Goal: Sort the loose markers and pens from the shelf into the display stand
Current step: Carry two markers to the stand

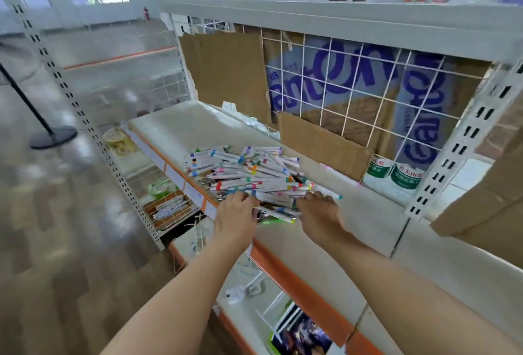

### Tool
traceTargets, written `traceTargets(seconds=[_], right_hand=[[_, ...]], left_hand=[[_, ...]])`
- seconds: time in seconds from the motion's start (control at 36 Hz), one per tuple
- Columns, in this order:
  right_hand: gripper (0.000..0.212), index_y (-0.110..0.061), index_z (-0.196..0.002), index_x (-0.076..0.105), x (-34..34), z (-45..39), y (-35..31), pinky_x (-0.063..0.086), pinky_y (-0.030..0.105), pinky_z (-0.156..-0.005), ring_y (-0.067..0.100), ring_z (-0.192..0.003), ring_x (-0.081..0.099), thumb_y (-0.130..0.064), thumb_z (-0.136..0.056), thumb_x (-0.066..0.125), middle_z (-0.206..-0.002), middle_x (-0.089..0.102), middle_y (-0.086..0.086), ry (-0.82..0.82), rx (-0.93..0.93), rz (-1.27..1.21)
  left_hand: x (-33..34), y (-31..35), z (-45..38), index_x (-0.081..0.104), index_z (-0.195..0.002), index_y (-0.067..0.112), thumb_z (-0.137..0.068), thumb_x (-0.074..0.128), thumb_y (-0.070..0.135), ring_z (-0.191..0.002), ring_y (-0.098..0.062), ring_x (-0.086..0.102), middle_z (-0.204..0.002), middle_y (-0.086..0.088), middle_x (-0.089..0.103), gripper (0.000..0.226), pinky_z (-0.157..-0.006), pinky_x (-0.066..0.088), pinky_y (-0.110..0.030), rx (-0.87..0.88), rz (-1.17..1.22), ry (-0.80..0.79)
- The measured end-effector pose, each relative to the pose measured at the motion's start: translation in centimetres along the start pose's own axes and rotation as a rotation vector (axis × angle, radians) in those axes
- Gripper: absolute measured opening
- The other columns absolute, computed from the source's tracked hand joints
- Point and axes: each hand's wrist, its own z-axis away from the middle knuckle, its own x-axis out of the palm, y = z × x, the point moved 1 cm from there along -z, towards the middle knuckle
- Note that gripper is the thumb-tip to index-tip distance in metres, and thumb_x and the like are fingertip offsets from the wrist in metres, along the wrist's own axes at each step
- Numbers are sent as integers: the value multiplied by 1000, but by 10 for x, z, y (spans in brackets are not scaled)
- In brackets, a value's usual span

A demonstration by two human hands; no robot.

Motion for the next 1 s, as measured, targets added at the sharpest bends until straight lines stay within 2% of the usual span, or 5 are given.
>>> traceTargets(seconds=[0.11,0.25,0.5,0.78,1.0], right_hand=[[33,-17,-126,47,-1,0,3,31,30,-97,22,-125,41,-18,-94,42,-131,51,2,92,22,-73],[30,-18,-126,44,-13,3,5,40,29,-81,25,-104,58,-24,-97,40,-113,63,6,184,85,-171],[25,-18,-111,56,-12,7,14,40,29,-67,30,-93,60,-31,-98,39,-100,66,6,298,83,-284],[27,-17,-92,73,-25,5,28,49,26,-48,27,-56,64,-11,-66,79,-66,66,4,565,159,-313],[37,-16,-107,70,-34,13,34,46,30,-67,28,-100,61,3,-77,59,-107,67,5,698,506,-563]], left_hand=[[-1,7,-10,62,-112,21,-95,48,23,-112,-23,47,-114,-2,53,22,-83,35,-30,84,-12,13],[5,16,-18,61,-120,29,-96,46,37,-123,-22,40,-125,0,50,29,-97,33,-33,194,-93,-70],[18,22,-30,62,-118,23,-91,50,8,-121,-24,40,-124,0,48,34,-96,31,-31,267,-142,-88],[5,27,-44,52,-123,22,-94,47,16,-116,-22,45,-122,1,52,30,-87,37,-33,264,2,48],[-7,39,-53,49,-125,18,-101,32,21,-110,-26,48,-120,-5,52,29,-66,37,-33,222,261,123]])
